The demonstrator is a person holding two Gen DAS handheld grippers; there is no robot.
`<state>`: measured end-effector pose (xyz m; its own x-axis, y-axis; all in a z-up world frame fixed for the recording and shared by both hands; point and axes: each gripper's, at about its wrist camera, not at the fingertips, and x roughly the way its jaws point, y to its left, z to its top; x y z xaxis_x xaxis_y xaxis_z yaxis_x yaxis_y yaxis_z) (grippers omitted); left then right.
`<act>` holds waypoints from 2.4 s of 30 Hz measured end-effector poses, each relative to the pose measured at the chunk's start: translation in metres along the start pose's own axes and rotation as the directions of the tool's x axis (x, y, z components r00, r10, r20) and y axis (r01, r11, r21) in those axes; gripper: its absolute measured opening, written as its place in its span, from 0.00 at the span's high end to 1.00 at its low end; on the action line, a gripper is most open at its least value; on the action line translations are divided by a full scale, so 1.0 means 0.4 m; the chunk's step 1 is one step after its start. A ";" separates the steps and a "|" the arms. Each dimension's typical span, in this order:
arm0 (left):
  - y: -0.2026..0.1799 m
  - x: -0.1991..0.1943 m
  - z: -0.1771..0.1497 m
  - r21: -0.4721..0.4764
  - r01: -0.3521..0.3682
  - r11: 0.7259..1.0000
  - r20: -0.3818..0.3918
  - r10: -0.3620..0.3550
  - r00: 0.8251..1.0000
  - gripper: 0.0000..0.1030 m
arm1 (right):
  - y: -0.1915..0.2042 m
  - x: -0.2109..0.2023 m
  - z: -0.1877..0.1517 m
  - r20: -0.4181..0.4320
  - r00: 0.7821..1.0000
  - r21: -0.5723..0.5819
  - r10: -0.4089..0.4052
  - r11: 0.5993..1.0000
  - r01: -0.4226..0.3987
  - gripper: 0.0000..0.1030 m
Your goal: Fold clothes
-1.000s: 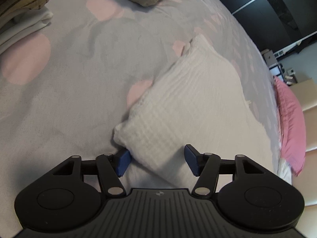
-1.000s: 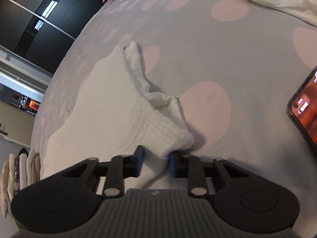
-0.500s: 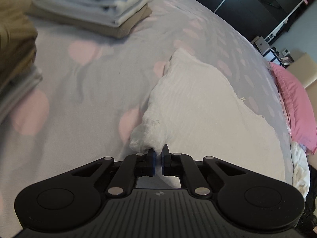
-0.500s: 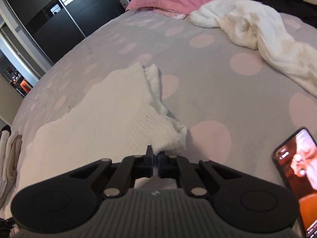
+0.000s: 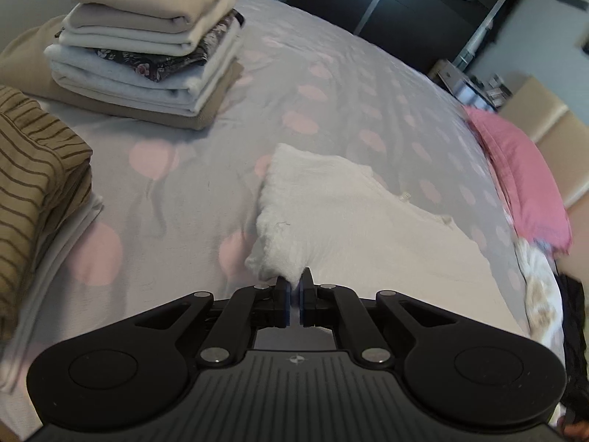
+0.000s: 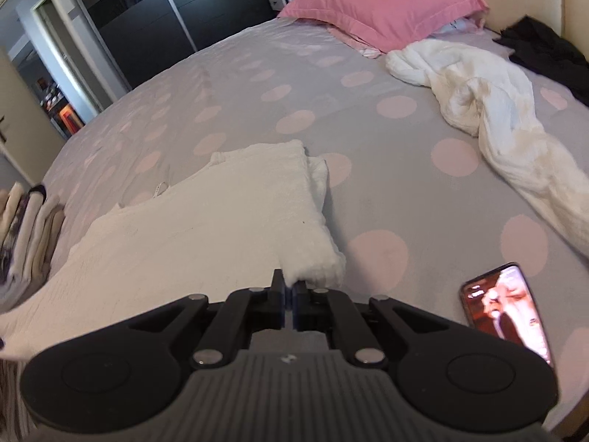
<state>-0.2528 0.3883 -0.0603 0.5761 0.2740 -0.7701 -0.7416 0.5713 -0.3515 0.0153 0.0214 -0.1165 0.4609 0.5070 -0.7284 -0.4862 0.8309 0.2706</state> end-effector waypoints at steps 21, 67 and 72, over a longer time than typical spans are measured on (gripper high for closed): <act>0.100 0.052 -0.171 0.231 -0.152 0.961 -0.251 0.210 0.945 0.97 | 0.011 0.026 -0.237 -0.312 0.947 -0.304 -0.080 0.952 -0.019 0.96; -0.018 0.248 -0.010 0.339 -0.113 0.934 -0.107 0.158 0.982 0.49 | -0.083 0.332 0.075 -0.329 0.940 0.022 0.089 0.996 -0.087 0.50; -0.011 0.236 0.000 0.301 -0.119 0.946 -0.108 0.157 0.982 0.49 | -0.049 0.333 0.065 -0.328 0.933 0.013 0.145 0.989 -0.149 0.91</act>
<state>-0.1950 0.4116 -0.1316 0.4119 0.2757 -0.8686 -0.6666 0.7410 -0.0809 0.1055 0.0786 -0.2022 0.1158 0.5186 -0.8471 -0.5399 0.7488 0.3846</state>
